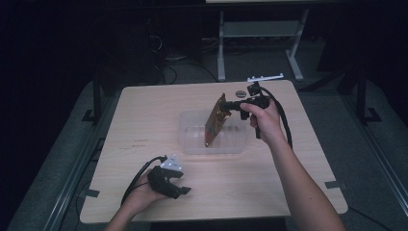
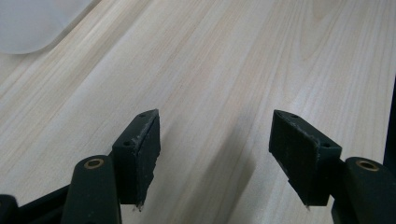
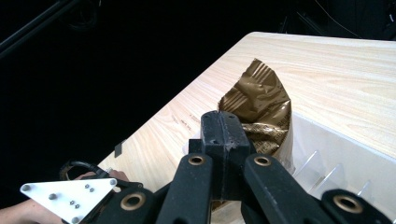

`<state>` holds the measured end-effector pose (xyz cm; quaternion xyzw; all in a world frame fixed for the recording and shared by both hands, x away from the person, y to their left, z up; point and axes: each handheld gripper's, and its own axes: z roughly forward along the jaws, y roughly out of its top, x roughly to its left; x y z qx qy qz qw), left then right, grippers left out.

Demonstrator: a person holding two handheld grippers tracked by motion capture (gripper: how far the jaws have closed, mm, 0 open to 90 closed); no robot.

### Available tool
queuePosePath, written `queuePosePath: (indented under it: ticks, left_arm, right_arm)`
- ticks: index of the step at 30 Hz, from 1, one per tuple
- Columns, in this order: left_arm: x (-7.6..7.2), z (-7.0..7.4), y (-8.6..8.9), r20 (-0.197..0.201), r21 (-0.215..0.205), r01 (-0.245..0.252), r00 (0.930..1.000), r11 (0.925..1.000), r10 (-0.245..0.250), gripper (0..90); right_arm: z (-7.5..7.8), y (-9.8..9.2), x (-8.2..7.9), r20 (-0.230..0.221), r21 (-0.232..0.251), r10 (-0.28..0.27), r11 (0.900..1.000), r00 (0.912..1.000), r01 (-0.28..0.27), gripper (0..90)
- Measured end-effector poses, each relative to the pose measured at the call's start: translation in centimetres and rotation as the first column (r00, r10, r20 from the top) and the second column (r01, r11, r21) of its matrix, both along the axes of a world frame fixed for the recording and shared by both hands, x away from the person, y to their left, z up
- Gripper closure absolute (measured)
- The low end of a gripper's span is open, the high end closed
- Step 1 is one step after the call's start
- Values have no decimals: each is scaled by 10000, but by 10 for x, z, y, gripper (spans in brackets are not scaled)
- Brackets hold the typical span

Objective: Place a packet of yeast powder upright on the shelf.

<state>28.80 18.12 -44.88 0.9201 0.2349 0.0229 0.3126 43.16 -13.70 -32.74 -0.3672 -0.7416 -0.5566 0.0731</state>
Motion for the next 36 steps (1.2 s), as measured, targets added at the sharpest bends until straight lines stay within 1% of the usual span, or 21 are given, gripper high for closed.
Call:
queuePosePath:
  ticks: [3, 6, 8, 13, 15, 17, 21, 23, 24, 25, 26, 27, 30, 31, 35, 36]
  left_arm:
    - [0, 0, 0, -35, -78, -69, 10000, 9999, 69, 335]
    - [0, 0, 0, -27, 22, 15, 10000, 10000, -14, 335]
    - [0, 0, -1, -49, 6, 9, 10000, 10000, -9, 334]
    - [0, -1, -1, -16, 43, 59, 10000, 10000, -59, 335]
    - [0, -1, -1, -46, 30, 68, 10000, 10000, -68, 335]
    - [0, -1, -2, -7, 5, 50, 10000, 10000, -50, 335]
    - [-1, -1, -1, -20, -65, 18, 10000, 10000, -18, 335]
    - [0, -1, -1, -16, -76, -11, 10000, 10000, 11, 335]
    - [0, 0, 0, 10, -2, 58, 10000, 10000, -58, 335]
    - [0, -1, 0, -15, -21, 43, 10000, 10000, -43, 335]
    - [0, -1, 0, -23, -69, -2, 10000, 10000, 2, 335]
    - [0, 0, 0, 2, -26, 38, 10000, 10000, -38, 334]
    - [0, -1, 0, -34, -106, -65, 10000, 9999, 65, 334]
    - [0, -1, 0, -34, -106, -65, 10000, 9999, 65, 335]
    - [1, 0, 1, 50, -108, -91, 9999, 9999, 91, 332]
    - [0, 0, 1, 45, -175, -140, 9999, 9997, 141, 331]
  right_arm:
    - [-2, 2, 1, 27, -22, 12, 10000, 10000, -11, 900]
    - [-2, 4, 3, 38, -2, -53, 10000, 10000, 53, 900]
    - [-3, 5, 4, 71, -19, -61, 10000, 10000, 61, 900]
    - [-3, 11, 5, 223, -163, -39, 9999, 9997, 42, 900]
    - [-3, 16, 6, 259, -312, -23, 9995, 9997, 31, 898]
    - [-5, 22, 7, 332, -611, 16, 9981, 9994, 4, 893]
    - [-7, 27, 7, 303, -743, 65, 9972, 9995, -43, 878]
    - [-6, 28, 5, 368, -639, 100, 9979, 9993, -76, 842]
    - [-4, 28, 4, 372, -627, 122, 9980, 9992, -99, 823]
    - [-4, 28, 4, 372, -627, 122, 9980, 9992, -99, 823]
    - [-3, 28, 3, 429, -744, 126, 9972, 9990, -93, 813]
    - [0, 27, 0, 501, -943, 195, 9954, 9986, -148, 784]
    - [4, 24, -4, 719, -1147, 180, 9934, 9973, -96, 739]
    - [4, 24, -4, 719, -1147, 180, 9934, 9973, -96, 739]
    - [11, 19, -12, 1162, -1331, 204, 9911, 9930, -48, 644]
    - [15, 16, -17, 1398, -1506, 158, 9886, 9901, 55, 594]
